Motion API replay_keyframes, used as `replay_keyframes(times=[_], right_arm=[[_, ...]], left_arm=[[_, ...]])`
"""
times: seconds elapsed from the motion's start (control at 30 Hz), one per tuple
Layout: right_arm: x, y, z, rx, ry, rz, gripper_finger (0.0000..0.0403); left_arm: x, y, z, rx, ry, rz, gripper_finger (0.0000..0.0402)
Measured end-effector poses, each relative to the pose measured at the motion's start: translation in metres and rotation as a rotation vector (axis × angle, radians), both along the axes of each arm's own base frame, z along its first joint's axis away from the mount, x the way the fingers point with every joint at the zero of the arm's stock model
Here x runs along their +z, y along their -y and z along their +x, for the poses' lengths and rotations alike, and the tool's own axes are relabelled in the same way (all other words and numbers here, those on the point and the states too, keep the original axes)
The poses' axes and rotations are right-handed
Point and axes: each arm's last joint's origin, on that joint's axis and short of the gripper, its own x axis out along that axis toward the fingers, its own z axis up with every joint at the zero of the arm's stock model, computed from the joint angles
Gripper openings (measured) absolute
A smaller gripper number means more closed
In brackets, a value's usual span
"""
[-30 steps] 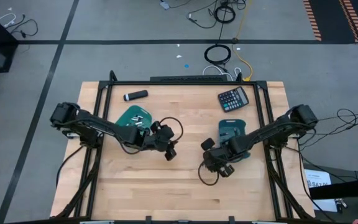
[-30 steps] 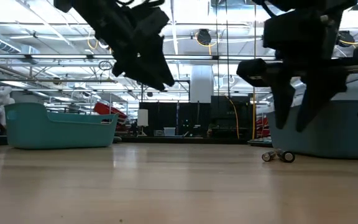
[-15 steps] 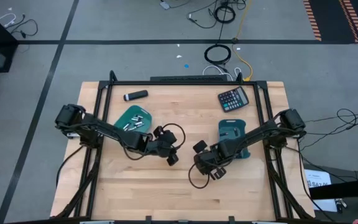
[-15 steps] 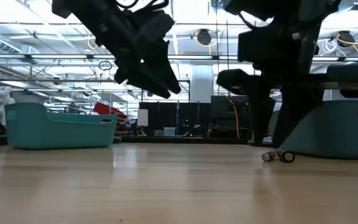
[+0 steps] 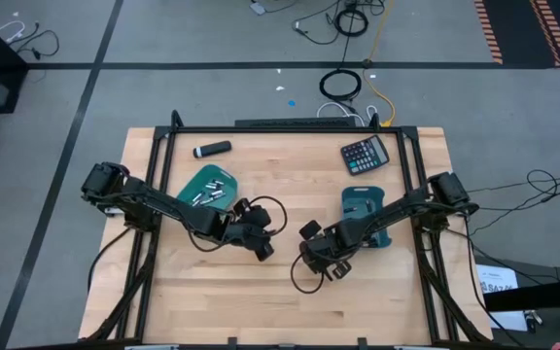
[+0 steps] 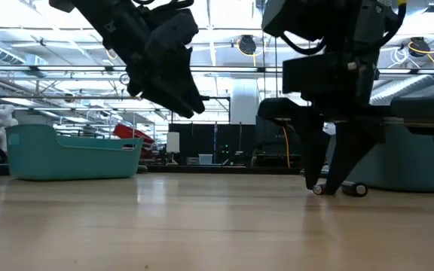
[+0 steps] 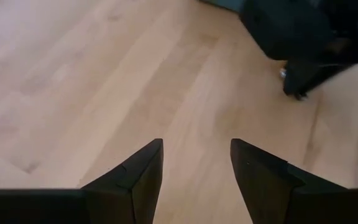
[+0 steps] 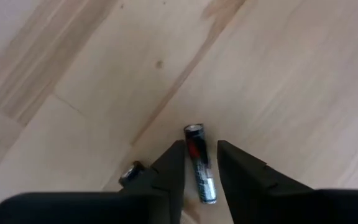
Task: Sort batteries
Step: Put the silver battery into the green bin
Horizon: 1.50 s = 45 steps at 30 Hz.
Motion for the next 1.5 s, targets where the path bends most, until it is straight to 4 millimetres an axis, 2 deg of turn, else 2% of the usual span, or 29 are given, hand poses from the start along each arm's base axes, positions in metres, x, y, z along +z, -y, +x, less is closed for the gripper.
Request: replay_keyframes(times=[0.2, 0.3, 0.43, 0.5, 0.63, 0.83, 1.1, 1.2, 1.5], right_arm=[[-0.017, 0.002, 0.004, 0.050, -0.045, -0.025, 0.0017], [-0.015, 0.001, 0.006, 0.046, -0.005, -0.020, 0.0013], [0.004, 0.004, 0.008, 0.022, 0.094, 0.011, 0.0005], [0.021, 0.009, 0.009, -0.013, 0.164, 0.035, 0.0004], [0.068, 0.021, 0.005, -0.082, 0.392, 0.121, 0.0002], [0.109, 0.042, -0.015, -0.147, 0.771, 0.325, 0.0002], [0.126, 0.047, -0.033, -0.121, 1.127, 0.497, 0.0002], [0.122, 0.048, -0.034, -0.119, 1.151, 0.503, 0.0002], [0.129, 0.048, -0.034, -0.087, 1.223, 0.491, 0.0003]], left_arm=[[-0.001, 0.001, 0.000, -0.031, -0.012, -0.037, 0.0199], [-0.001, 0.001, 0.000, -0.031, -0.011, -0.037, 0.0199], [-0.001, 0.001, 0.000, -0.015, -0.005, -0.017, 0.0199], [0.000, 0.003, 0.000, 0.003, 0.012, 0.016, 0.0199], [0.006, 0.012, 0.001, -0.001, 0.075, 0.127, 0.0199], [0.020, 0.026, 0.008, -0.066, 0.206, 0.275, 0.0199], [0.039, 0.033, 0.016, -0.137, 0.353, 0.385, 0.0199], [0.045, 0.034, 0.018, -0.161, 0.409, 0.399, 0.0199], [0.056, 0.036, 0.021, -0.208, 0.504, 0.408, 0.0194]])
